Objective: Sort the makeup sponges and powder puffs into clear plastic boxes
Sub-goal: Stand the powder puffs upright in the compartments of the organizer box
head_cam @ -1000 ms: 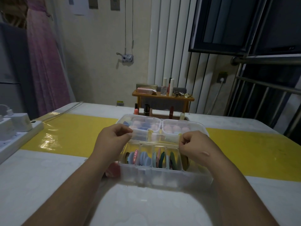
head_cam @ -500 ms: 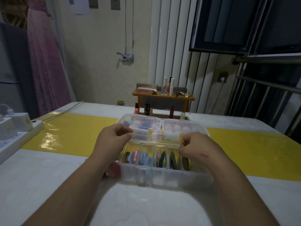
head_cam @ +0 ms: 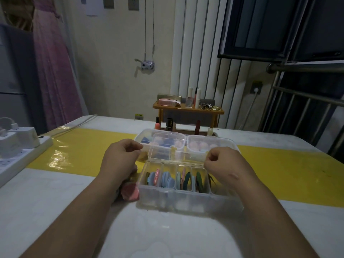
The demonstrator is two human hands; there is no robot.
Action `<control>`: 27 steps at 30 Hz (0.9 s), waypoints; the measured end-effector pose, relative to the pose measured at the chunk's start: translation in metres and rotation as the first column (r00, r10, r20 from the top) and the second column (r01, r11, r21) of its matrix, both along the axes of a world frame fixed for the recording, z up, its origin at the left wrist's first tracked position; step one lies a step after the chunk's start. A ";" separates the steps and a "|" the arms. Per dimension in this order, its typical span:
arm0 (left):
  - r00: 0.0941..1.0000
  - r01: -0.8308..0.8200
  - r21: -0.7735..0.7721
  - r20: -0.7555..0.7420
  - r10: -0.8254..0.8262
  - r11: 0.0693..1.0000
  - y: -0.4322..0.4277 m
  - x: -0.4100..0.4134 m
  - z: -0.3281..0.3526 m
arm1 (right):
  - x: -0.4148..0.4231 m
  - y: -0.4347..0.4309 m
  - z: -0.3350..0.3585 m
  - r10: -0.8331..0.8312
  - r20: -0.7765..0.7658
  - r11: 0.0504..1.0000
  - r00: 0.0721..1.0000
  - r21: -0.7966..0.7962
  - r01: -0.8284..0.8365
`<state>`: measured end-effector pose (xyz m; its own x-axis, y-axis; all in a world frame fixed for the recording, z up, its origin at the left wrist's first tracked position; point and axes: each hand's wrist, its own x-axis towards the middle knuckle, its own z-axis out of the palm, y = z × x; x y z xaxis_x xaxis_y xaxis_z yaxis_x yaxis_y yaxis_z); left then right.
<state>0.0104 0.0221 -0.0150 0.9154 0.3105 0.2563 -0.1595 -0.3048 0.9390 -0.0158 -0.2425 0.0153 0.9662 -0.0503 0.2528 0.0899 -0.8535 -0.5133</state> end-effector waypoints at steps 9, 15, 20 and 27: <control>0.956 -0.038 0.616 -0.207 0.208 0.787 0.014 0.003 0.000 | 0.003 0.009 -0.005 0.087 0.099 0.994 0.991 0.056 -0.092; 0.951 0.073 0.724 -0.258 0.172 0.685 0.010 0.004 -0.006 | 0.004 0.012 -0.007 0.124 0.113 0.989 0.986 0.067 -0.132; 0.963 0.025 0.793 -0.181 0.197 0.608 0.012 0.008 -0.014 | 0.003 0.014 -0.008 0.145 0.104 0.985 0.984 0.078 -0.154; 0.962 -0.037 0.846 -0.113 0.248 0.532 0.015 0.013 -0.014 | 0.004 0.014 -0.009 0.156 0.101 0.982 0.983 0.091 -0.165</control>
<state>0.0231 0.0373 -0.0294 0.9383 0.1845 0.2924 0.1114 -0.9620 0.2493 -0.0122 -0.2280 0.0059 0.9362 0.0744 0.3435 0.2730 -0.7696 -0.5773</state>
